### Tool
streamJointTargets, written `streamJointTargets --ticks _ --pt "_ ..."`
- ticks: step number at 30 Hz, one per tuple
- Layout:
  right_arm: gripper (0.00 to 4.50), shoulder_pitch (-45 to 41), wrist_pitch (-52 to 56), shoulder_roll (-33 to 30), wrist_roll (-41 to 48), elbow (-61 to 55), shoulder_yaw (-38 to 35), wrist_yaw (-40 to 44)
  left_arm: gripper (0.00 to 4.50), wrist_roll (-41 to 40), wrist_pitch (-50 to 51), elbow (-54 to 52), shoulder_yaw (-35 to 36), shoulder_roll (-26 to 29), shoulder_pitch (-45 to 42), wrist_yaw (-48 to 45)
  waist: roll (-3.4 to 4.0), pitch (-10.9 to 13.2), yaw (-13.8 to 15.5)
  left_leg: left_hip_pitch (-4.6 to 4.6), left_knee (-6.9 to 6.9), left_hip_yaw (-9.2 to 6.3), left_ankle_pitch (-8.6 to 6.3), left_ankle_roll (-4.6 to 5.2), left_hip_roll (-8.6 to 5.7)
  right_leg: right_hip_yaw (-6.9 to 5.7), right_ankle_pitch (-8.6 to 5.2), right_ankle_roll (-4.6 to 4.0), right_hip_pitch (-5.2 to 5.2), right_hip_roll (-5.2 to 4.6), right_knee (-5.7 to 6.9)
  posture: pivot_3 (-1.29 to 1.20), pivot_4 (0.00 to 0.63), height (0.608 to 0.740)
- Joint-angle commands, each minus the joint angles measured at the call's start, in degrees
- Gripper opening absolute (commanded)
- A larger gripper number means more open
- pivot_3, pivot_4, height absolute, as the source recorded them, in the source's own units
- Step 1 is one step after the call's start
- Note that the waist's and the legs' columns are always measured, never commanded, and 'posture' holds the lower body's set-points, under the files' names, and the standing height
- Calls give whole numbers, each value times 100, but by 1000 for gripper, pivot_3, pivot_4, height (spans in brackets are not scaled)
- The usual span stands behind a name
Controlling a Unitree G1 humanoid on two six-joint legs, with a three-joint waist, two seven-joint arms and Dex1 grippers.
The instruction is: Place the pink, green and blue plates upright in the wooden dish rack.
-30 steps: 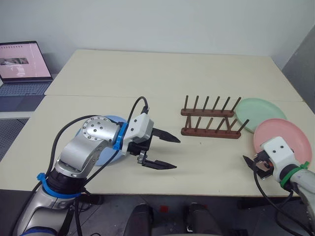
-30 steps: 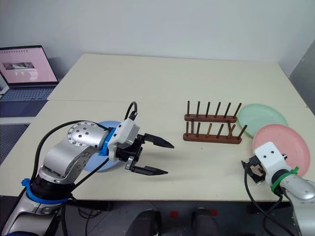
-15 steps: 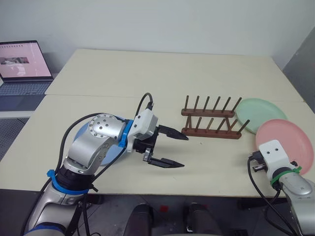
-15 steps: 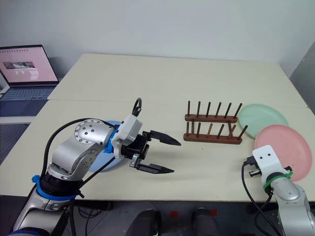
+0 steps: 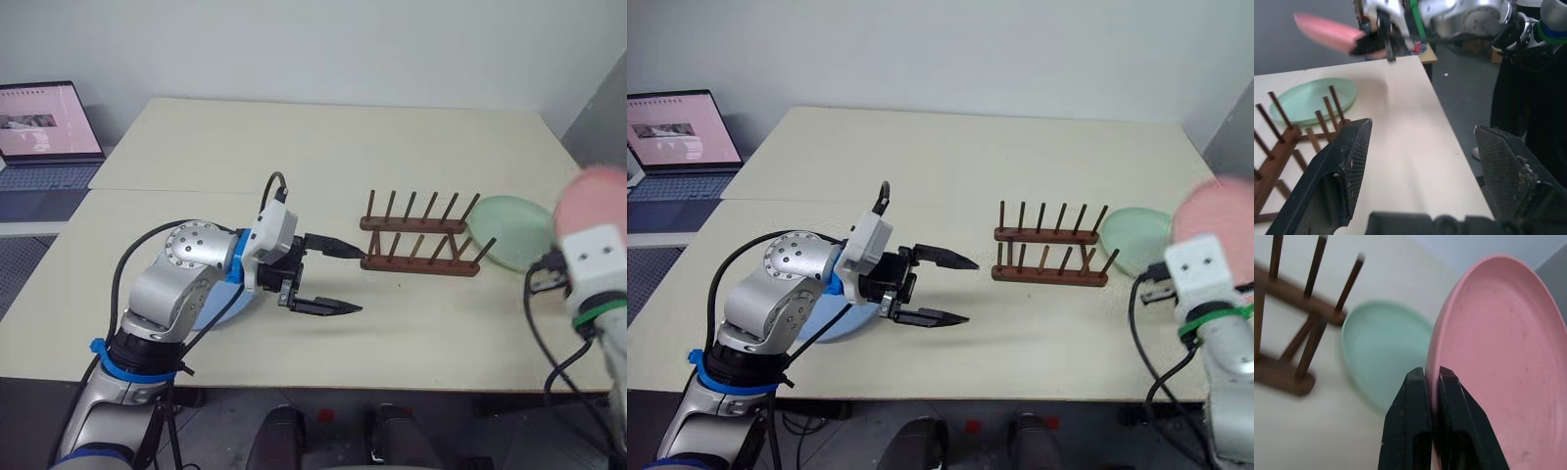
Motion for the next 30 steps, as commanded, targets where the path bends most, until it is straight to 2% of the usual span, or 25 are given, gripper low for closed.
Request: streamJointTargets --ticks 1,5,8,11,19,30 --pt "54 -652 85 -295 710 -280 -536 636 3645 -147 17 -1 294 89 -119 70 -2 1 -3 0 0 -1 0 0 0 -2 0 0 2 1 -1 0 150 740" --pt "54 -2122 572 -98 2532 395 -1330 1467 3645 -176 88 55 413 112 -264 126 -4 6 -11 0 -1 2 0 0 0 1 1 0 0 7 -4 0 150 740" --pt "54 -2901 1334 -108 3568 1082 -1894 1693 3645 -274 200 4 449 106 -342 195 -5 6 14 -2 -6 -4 0 0 3 -3 3 3 3 7 -5 0 150 740" --pt "54 -3382 1949 -314 4342 1665 -2141 1834 3645 -361 281 -83 480 90 -357 237 -5 6 24 -5 -8 -3 -1 1 5 -2 16 13 3 -5 -6 0 150 740" --pt "54 -3821 3162 -427 5692 2791 -2669 1695 3645 -591 498 -284 500 99 -350 396 -5 6 3 -9 -11 2 -8 12 4 0 27 -1 2 -8 -16 0 150 740" --pt "54 -3943 3475 -457 6425 3526 -2753 1147 3645 -627 565 -406 402 13 -370 526 -5 6 0 -9 -10 3 -8 12 2 2 15 22 2 -4 -16 0 150 740"
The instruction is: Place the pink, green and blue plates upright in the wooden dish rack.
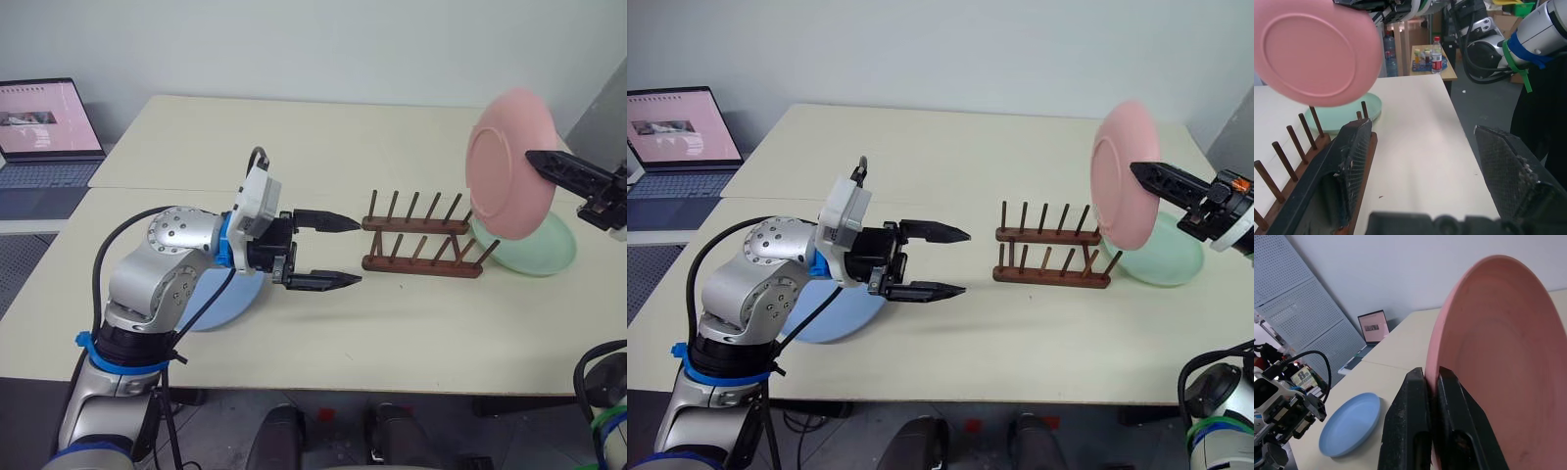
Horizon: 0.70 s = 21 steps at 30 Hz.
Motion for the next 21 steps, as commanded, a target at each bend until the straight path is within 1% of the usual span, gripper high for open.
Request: streamJointTargets --ticks 1,8,16,21 --pt "54 -121 -73 -111 236 138 -149 -173 3645 -116 13 -234 36 -34 -119 39 0 0 0 0 0 0 0 0 0 0 0 0 0 0 0 0 150 740" --pt "54 42 -273 -177 279 482 19 -303 3645 -116 32 -247 4 -119 -142 80 0 0 0 -1 0 0 0 0 -2 0 -1 3 0 1 -2 0 150 740" --pt "54 28 -431 -81 340 751 191 -565 3645 -133 69 -202 -5 -258 -207 150 0 0 -1 -3 0 0 0 0 -2 0 -1 4 0 2 -5 0 150 740" --pt "54 165 -510 -47 253 834 389 -768 3645 -120 58 -192 -30 -328 -220 177 0 0 -1 -5 -1 0 0 0 -2 0 0 5 0 5 -11 0 150 740"
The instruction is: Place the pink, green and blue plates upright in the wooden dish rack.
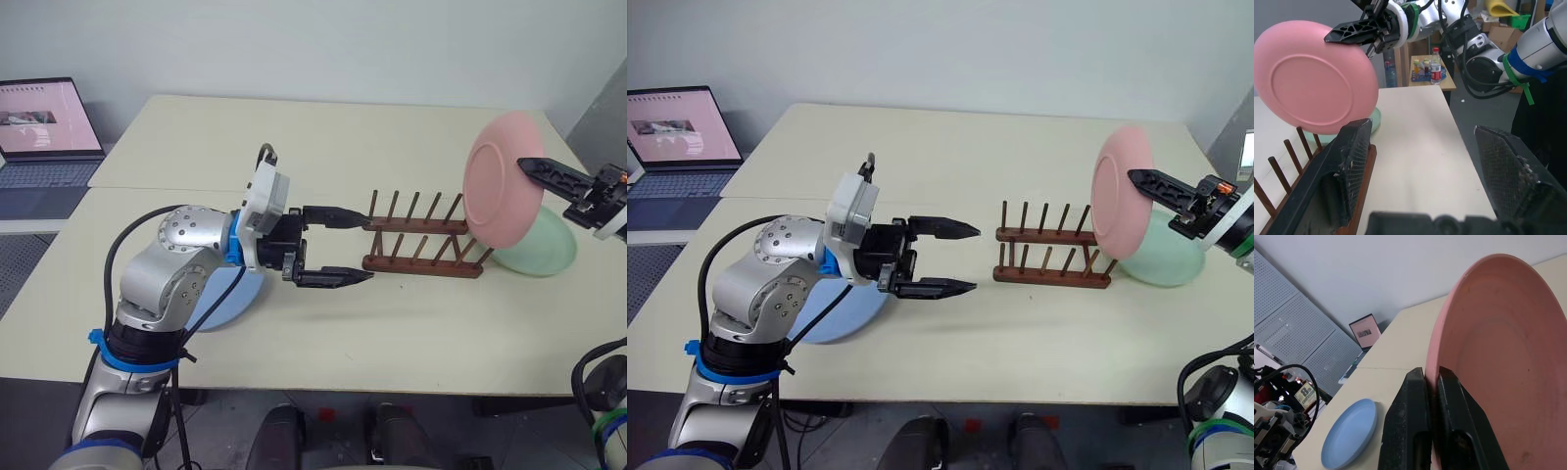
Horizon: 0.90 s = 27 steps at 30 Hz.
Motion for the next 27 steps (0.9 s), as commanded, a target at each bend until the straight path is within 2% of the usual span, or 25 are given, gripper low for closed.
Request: streamJointTargets --ticks 1,3,6,12,16,17,19,24,27 --pt "54 78 -130 -51 -21 52 86 -170 3645 -75 -43 -142 27 -50 -131 43 0 0 0 0 0 -1 0 0 0 -1 0 0 0 0 -1 0 150 740" --pt "54 32 -160 -47 -62 211 93 -322 3645 -84 -40 -113 31 -91 -161 59 0 0 0 -2 -1 -1 0 0 0 0 0 0 0 1 -4 0 150 740" --pt "754 6 -323 -69 -78 289 98 -437 3645 -104 -21 -109 42 -117 -164 73 0 0 0 -3 0 1 0 0 0 0 4 5 0 4 -11 0 150 740" --pt "2846 -111 -603 -213 4 328 -7 -542 3645 -104 21 -162 46 -122 -109 84 2 1 0 -11 -2 -1 -3 4 0 2 6 7 0 11 -25 0 150 740" --pt "4300 -192 -888 -659 -27 364 -103 -379 3645 -104 25 -193 50 -102 -77 98 5 3 1 -17 -3 -1 -5 9 0 1 7 7 -3 14 -31 0 150 740" --pt "4462 -133 -1000 -871 -114 397 -90 -255 3645 -112 29 -210 55 -85 -58 95 5 3 5 -20 -4 0 -6 10 0 1 7 7 -5 13 -34 0 150 740" --pt "4462 111 -1251 -1290 -331 397 63 69 3645 -120 33 -239 64 -51 -20 86 5 3 22 -27 -4 -3 -7 11 0 0 7 7 -6 13 -40 0 150 740" --pt "4462 2656 -3320 -2896 -2058 -280 1100 2349 3645 -3 -80 -390 10 228 222 -113 6 1 40 -40 -2 -1 -13 19 0 4 3 4 -5 19 -51 0 150 740" --pt "4462 3744 -4826 -3373 -3229 -228 1666 3028 3645 77 -200 -495 -101 314 286 -215 9 0 5 -34 2 -2 -14 20 -2 11 -1 15 -6 20 -47 0 150 740"
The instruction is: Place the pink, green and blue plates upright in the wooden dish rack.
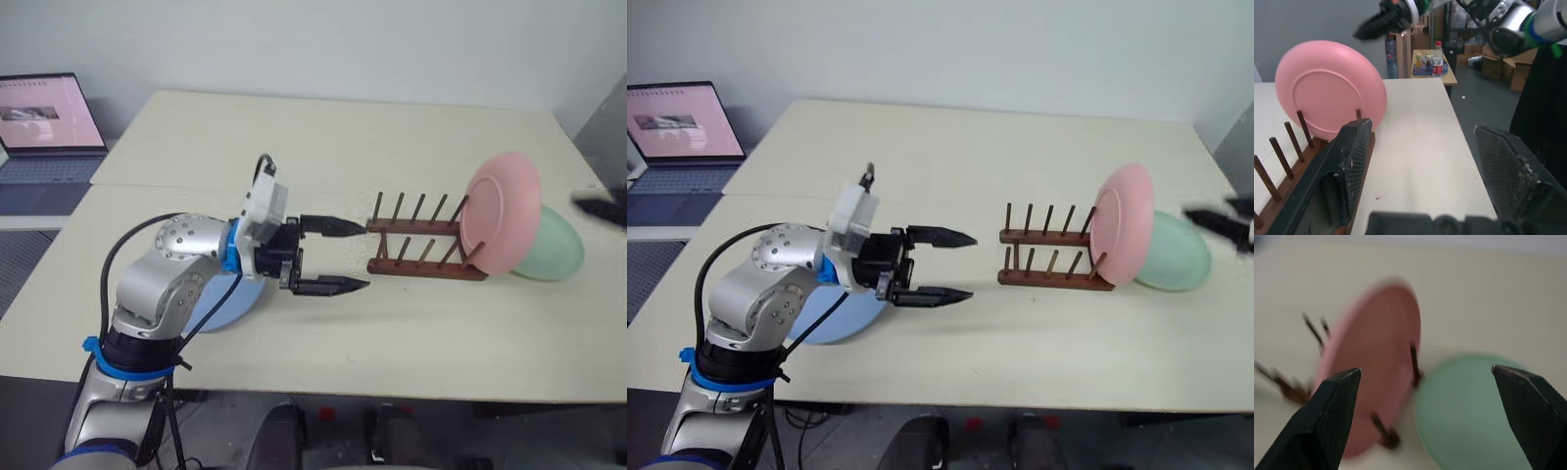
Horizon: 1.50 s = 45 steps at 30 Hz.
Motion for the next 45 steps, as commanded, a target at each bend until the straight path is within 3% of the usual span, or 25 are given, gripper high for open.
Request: streamJointTargets --ticks 1,7,13,22,26,35,40,45 --pt "4462 636 -1771 -467 -1312 -4 566 721 3645 92 -225 -364 -116 65 -14 -120 3 -1 -35 3 1 2 0 0 0 3 1 2 0 0 1 0 150 740" --pt "4462 134 -3436 -333 -2763 772 2082 638 3645 573 -698 -491 -471 -5 6 -68 3 -1 -71 39 8 12 3 -3 1 16 4 -28 16 5 8 0 150 740" --pt "4462 -1109 -3891 369 -3698 1670 3235 494 3645 1008 -1151 -515 -769 -127 128 24 3 -1 -55 38 6 10 4 -4 2 21 11 -23 14 14 8 0 150 740" --pt "4462 -2188 -4036 1166 -4502 2942 3868 272 3645 1108 -1297 -470 -847 -303 129 124 4 -1 -24 28 3 8 4 -3 2 16 19 -9 9 16 7 0 150 740" --pt "3511 -2262 -3879 1219 -4530 3071 3862 352 3645 1106 -1343 -443 -848 -314 147 137 4 -1 -24 30 8 9 4 -3 2 17 21 -7 11 15 10 0 150 740" --pt "132 -2027 -3622 1185 -4474 2872 3684 201 3645 1054 -1401 -310 -782 -299 187 86 6 -2 -22 32 8 9 4 -3 2 18 32 -21 12 16 12 0 150 740" --pt "41 -1708 -3287 984 -4285 2170 3152 69 3645 958 -1306 -308 -608 -183 261 153 7 -2 23 31 9 7 4 -3 2 11 30 -18 15 15 13 0 150 740" --pt "41 -1380 -3083 504 -4242 1403 2167 -281 3645 657 -840 -345 -100 -64 290 524 12 -1 26 28 8 8 4 -4 1 15 29 -17 11 12 12 0 150 740"
